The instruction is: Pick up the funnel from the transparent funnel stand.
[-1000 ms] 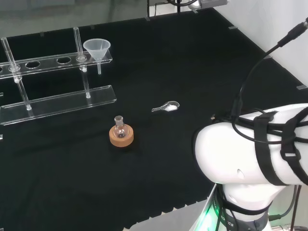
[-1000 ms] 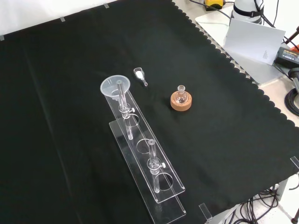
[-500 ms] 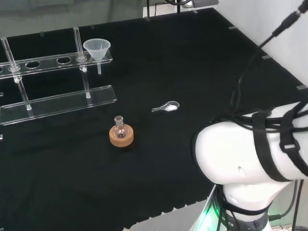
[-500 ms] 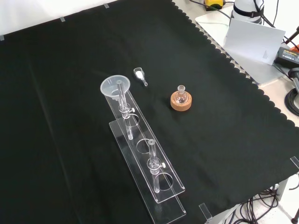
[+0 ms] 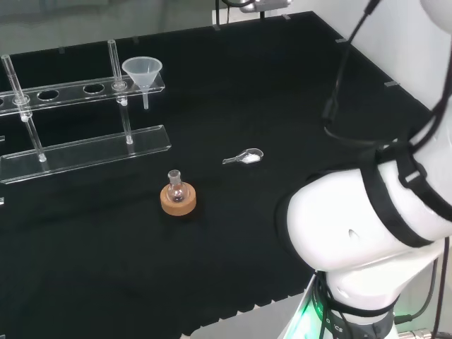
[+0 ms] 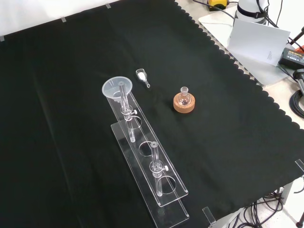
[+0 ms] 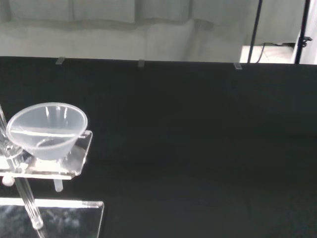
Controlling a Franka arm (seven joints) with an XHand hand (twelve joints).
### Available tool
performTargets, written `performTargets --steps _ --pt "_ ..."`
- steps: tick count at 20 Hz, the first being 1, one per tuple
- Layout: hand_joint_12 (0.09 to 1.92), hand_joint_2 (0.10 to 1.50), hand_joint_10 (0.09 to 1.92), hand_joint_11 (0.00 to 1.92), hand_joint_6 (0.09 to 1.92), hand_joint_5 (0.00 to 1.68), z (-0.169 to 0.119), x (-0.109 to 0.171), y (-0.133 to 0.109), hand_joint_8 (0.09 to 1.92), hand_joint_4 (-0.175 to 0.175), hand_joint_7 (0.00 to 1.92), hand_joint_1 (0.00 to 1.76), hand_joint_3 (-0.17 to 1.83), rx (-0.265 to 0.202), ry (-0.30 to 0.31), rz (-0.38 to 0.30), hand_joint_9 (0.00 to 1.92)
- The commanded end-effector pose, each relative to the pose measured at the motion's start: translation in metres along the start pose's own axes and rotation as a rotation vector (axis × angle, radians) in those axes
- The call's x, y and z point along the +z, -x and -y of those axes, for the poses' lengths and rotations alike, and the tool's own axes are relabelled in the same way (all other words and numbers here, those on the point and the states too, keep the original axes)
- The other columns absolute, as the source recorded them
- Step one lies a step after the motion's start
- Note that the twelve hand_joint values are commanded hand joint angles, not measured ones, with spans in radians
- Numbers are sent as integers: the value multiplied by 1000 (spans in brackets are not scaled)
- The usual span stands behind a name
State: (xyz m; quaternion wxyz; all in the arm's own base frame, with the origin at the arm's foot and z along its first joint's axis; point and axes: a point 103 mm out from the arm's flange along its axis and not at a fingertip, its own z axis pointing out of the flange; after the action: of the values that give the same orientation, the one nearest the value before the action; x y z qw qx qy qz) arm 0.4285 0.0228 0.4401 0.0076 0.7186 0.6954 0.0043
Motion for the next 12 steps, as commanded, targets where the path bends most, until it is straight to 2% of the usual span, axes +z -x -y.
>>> performTargets --steps 1,2,7,12 --pt "87 639 87 0 87 0 -56 14 -22 87 30 13 198 80 -39 19 -7 0" --pt "87 642 87 0 87 0 -61 17 -22 87 26 24 203 80 -39 12 2 0" --pt "87 649 87 5 87 0 -84 29 -26 87 16 56 211 79 -104 -14 4 0" --pt "87 658 87 20 87 0 -101 38 -36 87 12 66 226 77 -170 -12 -29 0"
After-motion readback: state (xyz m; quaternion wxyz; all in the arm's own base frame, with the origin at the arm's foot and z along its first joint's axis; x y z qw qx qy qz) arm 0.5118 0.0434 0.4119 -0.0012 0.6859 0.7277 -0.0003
